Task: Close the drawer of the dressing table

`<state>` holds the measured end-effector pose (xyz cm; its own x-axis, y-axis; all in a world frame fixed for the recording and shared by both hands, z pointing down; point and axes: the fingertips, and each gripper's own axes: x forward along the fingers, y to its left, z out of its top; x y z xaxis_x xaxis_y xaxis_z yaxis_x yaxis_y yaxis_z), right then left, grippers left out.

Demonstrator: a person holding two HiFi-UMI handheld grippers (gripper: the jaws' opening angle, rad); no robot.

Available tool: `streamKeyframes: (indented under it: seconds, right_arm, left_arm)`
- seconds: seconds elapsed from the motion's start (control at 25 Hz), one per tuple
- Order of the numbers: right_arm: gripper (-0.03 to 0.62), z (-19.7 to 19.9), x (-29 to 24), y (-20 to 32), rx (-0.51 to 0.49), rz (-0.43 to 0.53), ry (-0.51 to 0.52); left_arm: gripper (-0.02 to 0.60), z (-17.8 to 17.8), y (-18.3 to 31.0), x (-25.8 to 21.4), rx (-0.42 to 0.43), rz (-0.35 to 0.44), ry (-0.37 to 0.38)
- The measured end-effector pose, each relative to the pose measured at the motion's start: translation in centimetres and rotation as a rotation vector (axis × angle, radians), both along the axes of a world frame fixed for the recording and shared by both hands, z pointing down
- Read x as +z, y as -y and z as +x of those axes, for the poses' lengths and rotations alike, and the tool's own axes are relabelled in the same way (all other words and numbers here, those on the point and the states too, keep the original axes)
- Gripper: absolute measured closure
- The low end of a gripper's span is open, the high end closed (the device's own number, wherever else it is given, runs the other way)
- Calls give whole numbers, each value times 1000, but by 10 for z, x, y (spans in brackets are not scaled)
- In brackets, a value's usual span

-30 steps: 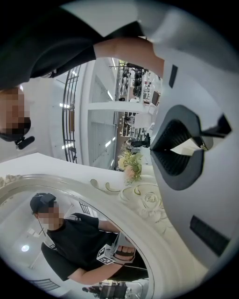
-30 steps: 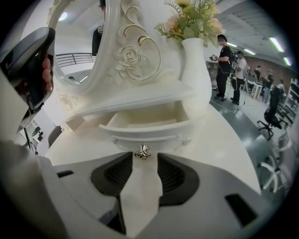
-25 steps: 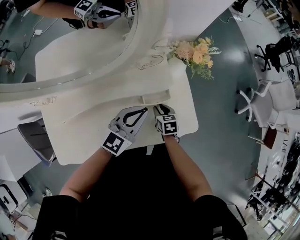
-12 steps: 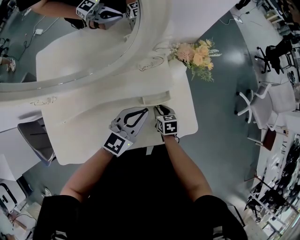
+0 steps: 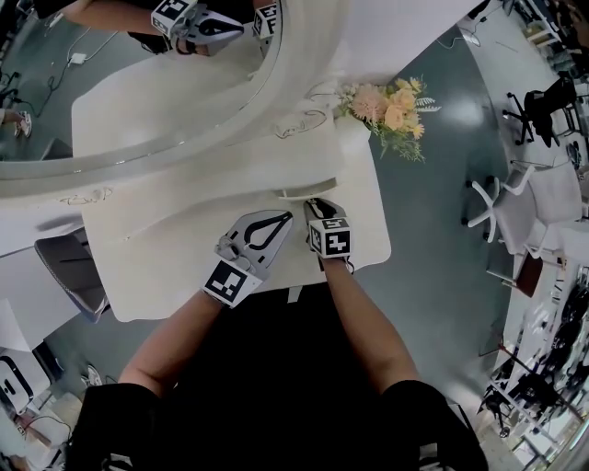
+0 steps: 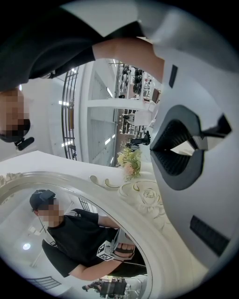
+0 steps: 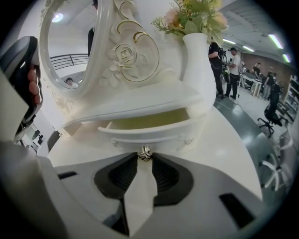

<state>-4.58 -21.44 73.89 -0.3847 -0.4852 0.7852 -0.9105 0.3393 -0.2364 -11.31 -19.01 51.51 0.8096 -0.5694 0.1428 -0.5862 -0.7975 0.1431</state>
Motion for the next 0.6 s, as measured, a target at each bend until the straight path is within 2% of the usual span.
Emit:
streamKeyframes:
  seconds: [0.6]
  right_arm:
    - [491,-4,0,29,-3,9,-8]
  left_arm:
    - [588,-15,9,3,-33,-5,6]
